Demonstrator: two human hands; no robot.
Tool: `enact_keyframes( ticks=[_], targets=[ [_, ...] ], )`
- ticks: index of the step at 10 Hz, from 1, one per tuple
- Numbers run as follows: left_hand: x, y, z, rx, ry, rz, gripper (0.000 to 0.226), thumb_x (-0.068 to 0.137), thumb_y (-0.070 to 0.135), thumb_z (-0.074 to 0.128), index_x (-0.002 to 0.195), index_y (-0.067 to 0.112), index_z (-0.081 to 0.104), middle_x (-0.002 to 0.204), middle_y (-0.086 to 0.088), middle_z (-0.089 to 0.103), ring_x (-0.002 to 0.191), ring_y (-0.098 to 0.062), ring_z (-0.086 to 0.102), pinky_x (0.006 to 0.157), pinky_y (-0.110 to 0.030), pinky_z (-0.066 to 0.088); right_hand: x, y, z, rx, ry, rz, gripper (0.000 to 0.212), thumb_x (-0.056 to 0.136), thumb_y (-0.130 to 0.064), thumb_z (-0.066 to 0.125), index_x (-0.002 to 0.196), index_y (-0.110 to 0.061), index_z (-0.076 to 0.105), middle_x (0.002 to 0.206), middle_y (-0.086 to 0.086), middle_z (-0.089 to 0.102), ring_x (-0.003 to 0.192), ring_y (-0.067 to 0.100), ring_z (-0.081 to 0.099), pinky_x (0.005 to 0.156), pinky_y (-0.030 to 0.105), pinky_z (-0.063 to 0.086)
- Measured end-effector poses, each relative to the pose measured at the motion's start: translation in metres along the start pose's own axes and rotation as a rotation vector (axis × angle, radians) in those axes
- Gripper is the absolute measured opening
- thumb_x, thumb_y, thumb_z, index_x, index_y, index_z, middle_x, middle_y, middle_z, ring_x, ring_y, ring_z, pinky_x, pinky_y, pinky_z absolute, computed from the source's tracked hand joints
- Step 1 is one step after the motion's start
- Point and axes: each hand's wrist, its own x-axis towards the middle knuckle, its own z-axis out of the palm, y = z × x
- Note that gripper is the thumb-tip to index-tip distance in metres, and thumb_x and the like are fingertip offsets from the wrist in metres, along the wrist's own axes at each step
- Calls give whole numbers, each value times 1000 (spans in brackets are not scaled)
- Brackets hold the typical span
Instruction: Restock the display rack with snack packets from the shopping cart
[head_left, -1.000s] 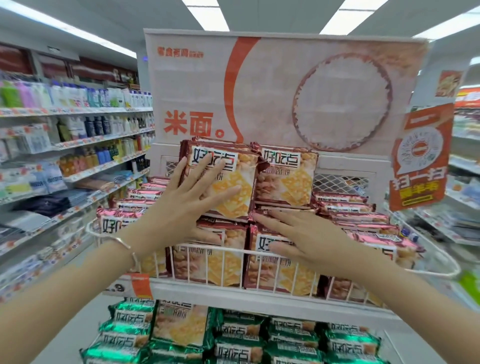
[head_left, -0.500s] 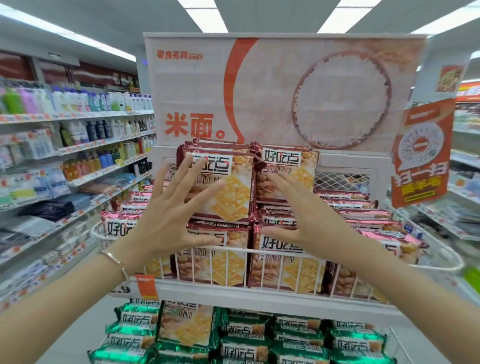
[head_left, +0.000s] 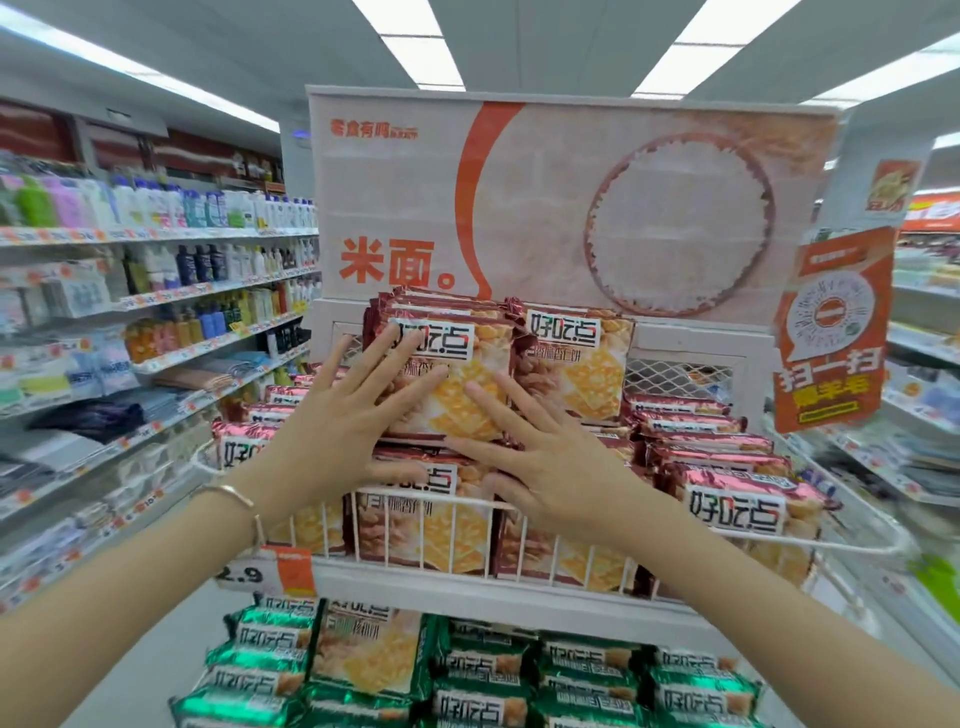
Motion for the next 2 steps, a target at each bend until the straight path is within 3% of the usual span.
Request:
enact_keyframes(
  ticks=[1, 2],
  targets=[
    [0, 0, -9, 13, -44, -5, 97, 84, 88, 20, 161, 32, 1, 169, -8, -6, 155, -30, -2, 119, -64, 13, 0, -4, -8, 4, 7, 17, 59, 100, -60, 11, 154, -43, 25, 165, -6, -14, 150, 20, -25, 124, 52, 3],
    [-1, 5, -29, 28, -90, -29, 101, 81, 91, 17, 161, 32, 3, 168, -11, -5, 155, -32, -4, 121, -62, 7, -10, -12, -21, 100, 73, 4, 50, 103, -50, 35, 152, -41, 33, 164, -7, -11, 152, 18, -19, 122, 41, -10]
  ],
)
